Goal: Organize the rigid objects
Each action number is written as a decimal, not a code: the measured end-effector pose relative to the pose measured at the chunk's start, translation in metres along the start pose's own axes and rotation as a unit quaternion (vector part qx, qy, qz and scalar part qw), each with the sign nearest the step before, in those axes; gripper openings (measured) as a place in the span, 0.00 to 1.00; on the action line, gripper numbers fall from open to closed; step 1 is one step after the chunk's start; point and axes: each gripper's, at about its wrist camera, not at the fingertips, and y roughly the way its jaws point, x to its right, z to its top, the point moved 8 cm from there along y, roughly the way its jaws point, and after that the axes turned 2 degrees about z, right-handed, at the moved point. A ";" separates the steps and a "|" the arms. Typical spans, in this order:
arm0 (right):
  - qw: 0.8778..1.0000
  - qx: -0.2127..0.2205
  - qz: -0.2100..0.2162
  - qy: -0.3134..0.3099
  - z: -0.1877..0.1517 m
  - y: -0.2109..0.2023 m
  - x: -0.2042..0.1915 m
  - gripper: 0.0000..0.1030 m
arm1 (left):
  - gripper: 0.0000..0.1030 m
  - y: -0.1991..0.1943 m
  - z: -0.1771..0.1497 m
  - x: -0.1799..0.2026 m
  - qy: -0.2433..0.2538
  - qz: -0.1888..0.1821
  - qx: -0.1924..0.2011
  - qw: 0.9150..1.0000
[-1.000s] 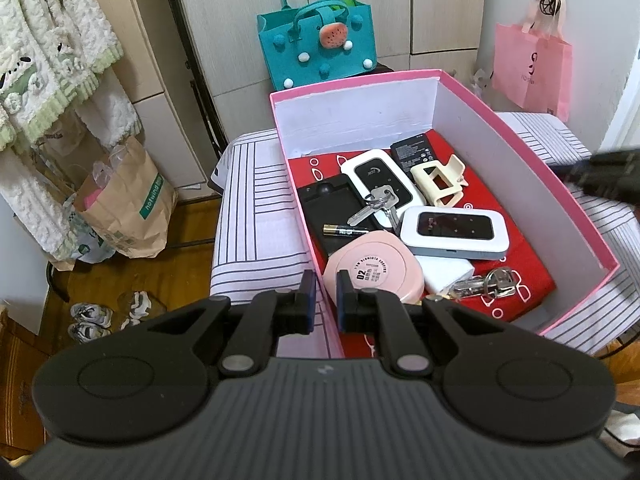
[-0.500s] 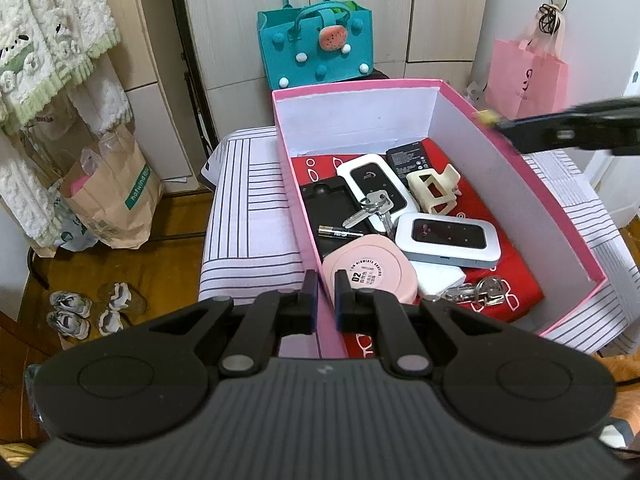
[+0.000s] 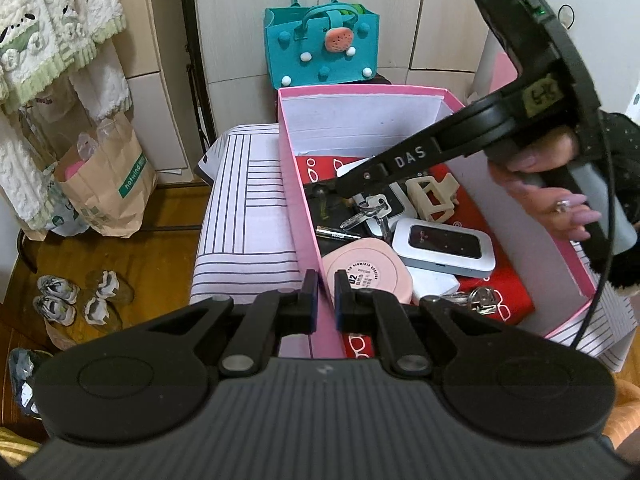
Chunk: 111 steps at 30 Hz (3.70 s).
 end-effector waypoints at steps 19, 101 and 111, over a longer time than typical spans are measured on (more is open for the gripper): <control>0.993 0.106 -0.040 -0.015 -0.070 -0.114 -0.015 0.36 | 0.08 -0.002 -0.006 -0.003 -0.022 -0.001 0.007 1.000; 0.901 0.248 -0.341 0.099 -0.250 -0.253 -0.035 1.00 | 1.00 -0.112 -0.086 0.126 -0.033 0.121 0.153 0.980; 0.898 0.255 -0.346 0.096 -0.254 -0.255 -0.037 1.00 | 1.00 -0.112 -0.088 0.124 -0.040 0.142 0.154 0.977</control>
